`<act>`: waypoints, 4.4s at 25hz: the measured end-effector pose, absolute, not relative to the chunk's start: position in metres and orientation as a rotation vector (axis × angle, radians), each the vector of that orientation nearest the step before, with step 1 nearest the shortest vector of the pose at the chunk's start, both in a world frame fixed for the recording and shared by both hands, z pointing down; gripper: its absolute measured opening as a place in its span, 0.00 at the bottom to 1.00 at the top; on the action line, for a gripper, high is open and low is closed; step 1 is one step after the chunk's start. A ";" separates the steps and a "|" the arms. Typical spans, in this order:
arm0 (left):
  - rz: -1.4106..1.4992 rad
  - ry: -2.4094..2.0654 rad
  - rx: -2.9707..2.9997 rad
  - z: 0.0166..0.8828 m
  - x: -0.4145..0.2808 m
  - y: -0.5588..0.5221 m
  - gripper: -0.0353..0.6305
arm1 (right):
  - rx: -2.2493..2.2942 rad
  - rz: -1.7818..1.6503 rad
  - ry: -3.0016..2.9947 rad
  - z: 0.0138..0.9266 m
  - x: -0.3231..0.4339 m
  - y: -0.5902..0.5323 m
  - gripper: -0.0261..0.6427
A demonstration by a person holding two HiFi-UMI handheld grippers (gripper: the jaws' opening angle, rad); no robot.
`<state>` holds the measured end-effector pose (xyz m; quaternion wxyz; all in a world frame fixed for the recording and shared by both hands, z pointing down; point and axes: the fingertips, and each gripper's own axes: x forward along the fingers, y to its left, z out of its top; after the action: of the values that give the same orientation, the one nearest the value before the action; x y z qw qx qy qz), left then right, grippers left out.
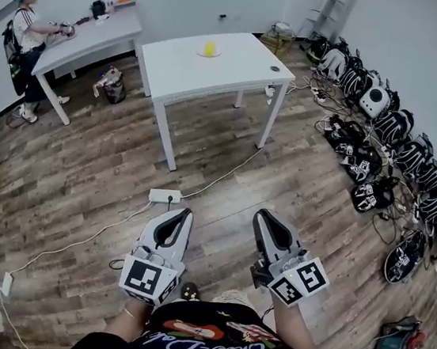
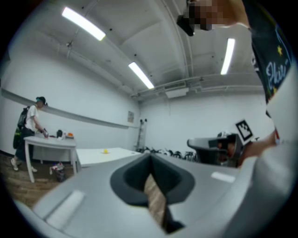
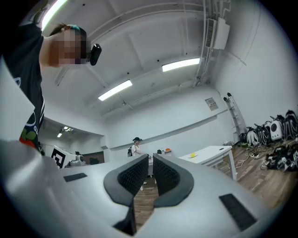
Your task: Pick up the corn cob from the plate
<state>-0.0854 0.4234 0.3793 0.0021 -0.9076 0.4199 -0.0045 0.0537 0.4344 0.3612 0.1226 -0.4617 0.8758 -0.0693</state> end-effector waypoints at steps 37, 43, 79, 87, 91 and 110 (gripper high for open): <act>0.029 1.460 -2.700 0.370 -0.025 -0.288 0.05 | -1.175 -0.140 2.737 0.357 0.100 -0.294 0.06; 0.011 1.380 -2.759 0.366 -0.054 -0.409 0.05 | -1.244 -0.173 2.707 0.353 0.057 -0.422 0.06; 0.117 1.812 -2.840 0.426 -0.174 -0.574 0.05 | -1.928 -1.341 3.091 0.610 -0.028 -0.738 0.44; 0.094 1.865 -2.807 0.427 -0.174 -0.570 0.05 | -1.842 -1.413 3.072 0.616 -0.029 -0.742 0.44; 0.077 1.880 -2.782 0.425 -0.175 -0.568 0.05 | -1.820 -1.386 2.963 0.607 -0.017 -0.737 0.44; -0.079 1.590 -2.779 0.388 -0.082 -0.545 0.05 | -1.383 -0.297 2.846 0.406 0.057 -0.609 0.42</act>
<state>-0.0816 -0.5448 0.3875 -0.0304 -0.8673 0.4962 -0.0247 0.0567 -0.6090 0.4059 -0.0182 -0.4352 0.8953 -0.0933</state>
